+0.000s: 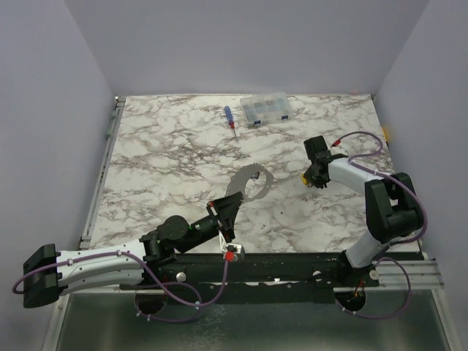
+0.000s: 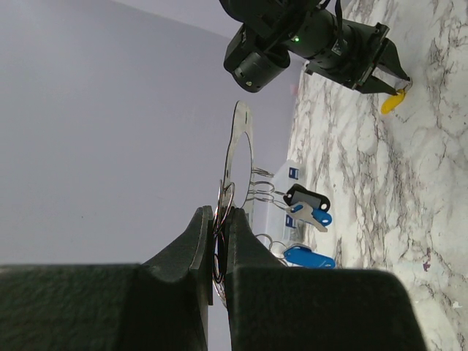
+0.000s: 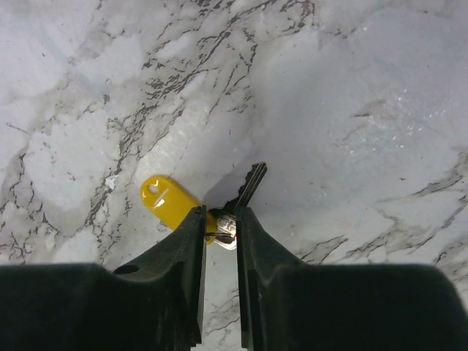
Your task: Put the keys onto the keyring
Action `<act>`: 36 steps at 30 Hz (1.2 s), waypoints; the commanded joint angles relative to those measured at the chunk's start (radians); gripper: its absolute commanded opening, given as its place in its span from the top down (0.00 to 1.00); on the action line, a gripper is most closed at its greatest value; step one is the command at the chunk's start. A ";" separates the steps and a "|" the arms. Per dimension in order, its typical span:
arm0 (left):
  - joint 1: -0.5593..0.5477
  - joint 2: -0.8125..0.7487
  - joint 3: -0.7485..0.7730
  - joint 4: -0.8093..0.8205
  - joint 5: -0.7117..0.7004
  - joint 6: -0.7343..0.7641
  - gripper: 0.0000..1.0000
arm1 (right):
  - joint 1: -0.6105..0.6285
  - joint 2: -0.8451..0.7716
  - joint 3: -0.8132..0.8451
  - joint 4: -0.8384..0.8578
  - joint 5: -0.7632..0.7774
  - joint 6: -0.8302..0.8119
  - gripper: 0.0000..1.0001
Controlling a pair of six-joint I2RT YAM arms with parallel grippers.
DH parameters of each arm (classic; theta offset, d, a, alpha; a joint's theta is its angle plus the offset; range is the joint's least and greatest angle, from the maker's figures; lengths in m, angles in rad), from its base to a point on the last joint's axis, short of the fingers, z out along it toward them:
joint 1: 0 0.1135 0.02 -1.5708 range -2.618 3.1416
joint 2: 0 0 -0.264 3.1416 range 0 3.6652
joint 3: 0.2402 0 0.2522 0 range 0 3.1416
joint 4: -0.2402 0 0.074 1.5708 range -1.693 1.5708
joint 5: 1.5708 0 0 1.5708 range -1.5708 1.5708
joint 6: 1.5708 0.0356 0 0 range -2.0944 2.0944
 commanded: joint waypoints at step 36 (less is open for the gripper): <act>-0.018 0.007 0.002 0.030 0.030 0.010 1.00 | -0.040 -0.094 -0.082 0.155 -0.295 -0.710 0.36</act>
